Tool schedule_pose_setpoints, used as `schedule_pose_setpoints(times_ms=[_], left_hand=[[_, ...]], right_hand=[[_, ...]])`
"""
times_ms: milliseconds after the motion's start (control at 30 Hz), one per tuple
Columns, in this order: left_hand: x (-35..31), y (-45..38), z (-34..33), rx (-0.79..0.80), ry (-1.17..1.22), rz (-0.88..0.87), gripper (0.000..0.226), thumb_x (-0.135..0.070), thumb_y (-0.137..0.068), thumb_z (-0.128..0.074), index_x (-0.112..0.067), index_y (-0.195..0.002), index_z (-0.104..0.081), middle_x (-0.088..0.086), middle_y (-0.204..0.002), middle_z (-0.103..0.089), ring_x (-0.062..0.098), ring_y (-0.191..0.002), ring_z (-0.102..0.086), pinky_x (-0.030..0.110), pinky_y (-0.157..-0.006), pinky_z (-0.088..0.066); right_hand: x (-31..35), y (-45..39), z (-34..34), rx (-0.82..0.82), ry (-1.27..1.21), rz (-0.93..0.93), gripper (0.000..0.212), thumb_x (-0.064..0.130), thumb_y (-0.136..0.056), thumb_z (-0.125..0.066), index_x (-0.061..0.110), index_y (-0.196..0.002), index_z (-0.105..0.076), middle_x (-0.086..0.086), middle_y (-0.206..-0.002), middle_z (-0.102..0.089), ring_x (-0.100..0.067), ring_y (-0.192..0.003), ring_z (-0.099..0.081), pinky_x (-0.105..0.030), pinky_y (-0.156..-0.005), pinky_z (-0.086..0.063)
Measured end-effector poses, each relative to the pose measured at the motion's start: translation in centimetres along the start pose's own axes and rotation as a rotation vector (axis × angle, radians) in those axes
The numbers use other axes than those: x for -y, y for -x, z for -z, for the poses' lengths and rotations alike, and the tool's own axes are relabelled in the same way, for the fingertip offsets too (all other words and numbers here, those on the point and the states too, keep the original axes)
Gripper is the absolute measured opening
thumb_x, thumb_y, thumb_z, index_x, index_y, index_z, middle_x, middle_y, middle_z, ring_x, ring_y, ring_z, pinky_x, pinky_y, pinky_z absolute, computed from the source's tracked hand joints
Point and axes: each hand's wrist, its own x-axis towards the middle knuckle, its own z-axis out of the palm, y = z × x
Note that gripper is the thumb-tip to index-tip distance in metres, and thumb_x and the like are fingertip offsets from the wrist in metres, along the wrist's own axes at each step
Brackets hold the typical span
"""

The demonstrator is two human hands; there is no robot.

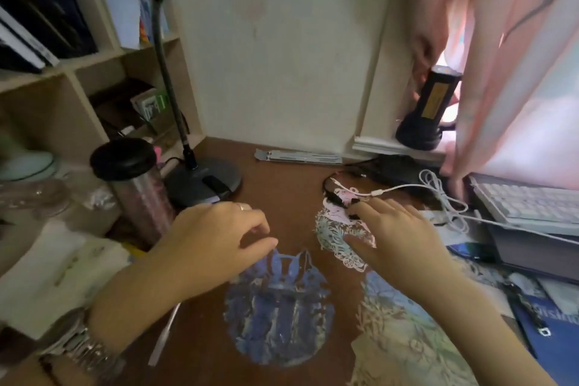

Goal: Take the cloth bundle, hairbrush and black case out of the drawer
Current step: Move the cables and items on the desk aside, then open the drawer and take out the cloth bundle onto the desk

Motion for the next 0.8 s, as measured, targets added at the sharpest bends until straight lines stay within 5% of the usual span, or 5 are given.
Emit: schedule_pose_setpoints(times_ms=[100, 267, 567, 800], left_hand=[[0.3, 4.6, -2.6, -0.051, -0.029, -0.007, 0.043, -0.066, -0.079, -0.034, -0.038, -0.093, -0.064, -0.017, -0.086, -0.065, 0.0, -0.075, -0.057, 0.015, -0.059, -0.042], [-1.4, 13.3, -2.6, -0.075, 0.08, -0.034, 0.035, -0.063, -0.08, -0.041, -0.039, -0.089, -0.065, -0.012, -0.084, -0.066, 0.006, -0.074, -0.057, 0.039, -0.066, -0.052], [-1.0, 26.3, 3.5, -0.115, 0.13, 0.026, 0.039, -0.065, -0.073, -0.043, -0.037, -0.086, -0.067, -0.016, -0.082, -0.066, 0.001, -0.075, -0.058, 0.034, -0.067, -0.051], [5.0, 34.9, 5.8, -0.169, 0.049, 0.24, 0.042, -0.066, -0.073, -0.041, -0.038, -0.089, -0.068, -0.017, -0.083, -0.068, 0.0, -0.075, -0.059, 0.032, -0.066, -0.051]], right_hand=[[2.6, 3.8, -2.9, -0.018, 0.007, 0.005, 0.035, 0.045, -0.084, -0.056, 0.024, -0.113, -0.056, 0.002, -0.105, -0.064, -0.024, -0.102, -0.059, -0.037, -0.081, -0.045], [8.6, 12.6, -3.0, -0.065, -0.041, -0.006, 0.034, 0.04, -0.082, -0.053, 0.016, -0.105, -0.057, -0.006, -0.098, -0.065, -0.032, -0.092, -0.06, -0.038, -0.071, -0.043], [18.4, 19.9, 2.5, -0.136, 0.014, 0.063, 0.038, 0.04, -0.086, -0.056, 0.025, -0.12, -0.051, 0.001, -0.116, -0.062, -0.022, -0.104, -0.058, -0.037, -0.085, -0.046], [28.6, 18.2, -0.3, -0.13, -0.147, 0.21, 0.038, 0.046, -0.086, -0.053, 0.028, -0.119, -0.053, 0.004, -0.117, -0.061, -0.018, -0.106, -0.056, -0.037, -0.088, -0.048]])
